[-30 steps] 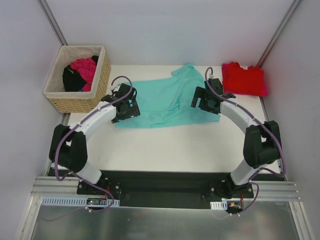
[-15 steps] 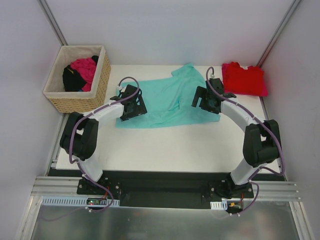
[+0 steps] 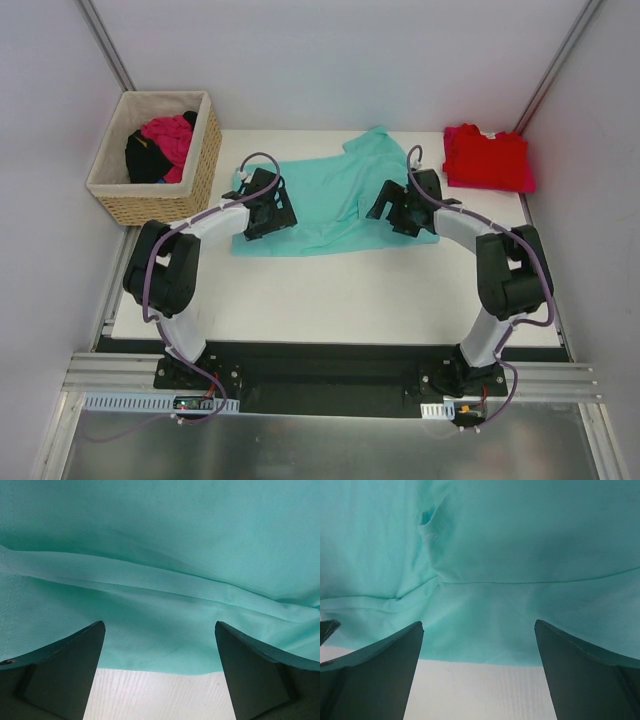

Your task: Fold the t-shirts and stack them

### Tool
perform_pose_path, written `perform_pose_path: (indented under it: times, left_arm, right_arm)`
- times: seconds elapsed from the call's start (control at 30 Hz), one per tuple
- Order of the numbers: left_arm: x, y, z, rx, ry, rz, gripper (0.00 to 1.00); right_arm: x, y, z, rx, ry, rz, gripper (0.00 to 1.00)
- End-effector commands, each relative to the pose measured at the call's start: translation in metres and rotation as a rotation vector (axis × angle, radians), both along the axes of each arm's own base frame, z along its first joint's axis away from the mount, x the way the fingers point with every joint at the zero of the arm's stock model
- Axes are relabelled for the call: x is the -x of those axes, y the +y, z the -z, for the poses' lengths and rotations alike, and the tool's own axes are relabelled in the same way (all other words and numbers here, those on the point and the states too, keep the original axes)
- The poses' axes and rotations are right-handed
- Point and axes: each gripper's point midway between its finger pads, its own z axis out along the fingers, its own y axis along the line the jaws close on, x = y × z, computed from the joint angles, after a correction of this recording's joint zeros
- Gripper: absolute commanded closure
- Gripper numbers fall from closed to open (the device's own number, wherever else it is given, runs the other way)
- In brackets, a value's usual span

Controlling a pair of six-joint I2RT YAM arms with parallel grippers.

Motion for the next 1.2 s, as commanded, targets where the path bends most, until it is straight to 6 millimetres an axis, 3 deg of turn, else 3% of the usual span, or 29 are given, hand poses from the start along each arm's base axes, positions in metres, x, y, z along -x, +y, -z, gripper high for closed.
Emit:
perform_pose_path:
  times: [0.0,0.07,0.13,0.27,0.6,0.8,0.97,1.1,1.17]
  left_arm:
    - [-0.010,-0.003,-0.042,0.053,-0.101,0.010,0.08]
    - [-0.009,-0.006,-0.049,0.071,-0.112,0.025,0.08]
    - [-0.007,-0.007,-0.052,0.079,-0.117,0.029,0.08]
    - [-0.005,-0.010,-0.052,0.096,-0.112,0.042,0.08]
    - [-0.007,-0.016,-0.052,0.128,-0.116,0.045,0.09]
    - [-0.009,-0.029,-0.061,0.194,-0.127,0.059,0.09]
    - [-0.004,-0.067,-0.081,0.337,-0.147,0.156,0.10]
    - [0.003,-0.118,-0.099,0.460,-0.173,0.279,0.10]
    - [0.004,-0.144,-0.097,0.547,-0.154,0.321,0.10]
  right_arm:
    - [-0.017,0.042,-0.037,-0.319,-0.136,-0.047,0.02]
    - [-0.010,0.053,-0.040,-0.405,-0.132,-0.081,0.02]
    - [-0.011,0.065,-0.058,-0.506,-0.173,-0.112,0.02]
    - [-0.007,0.075,-0.071,-0.622,-0.204,-0.146,0.02]
    - [-0.020,0.071,-0.045,-0.818,-0.202,-0.109,0.03]
    - [-0.015,0.061,-0.027,-0.802,-0.190,-0.084,0.03]
    - [-0.011,0.058,-0.029,-0.794,-0.197,-0.093,0.03]
    - [-0.009,0.058,-0.023,-0.789,-0.187,-0.088,0.02]
    - [-0.009,0.057,-0.021,-0.786,-0.185,-0.086,0.02]
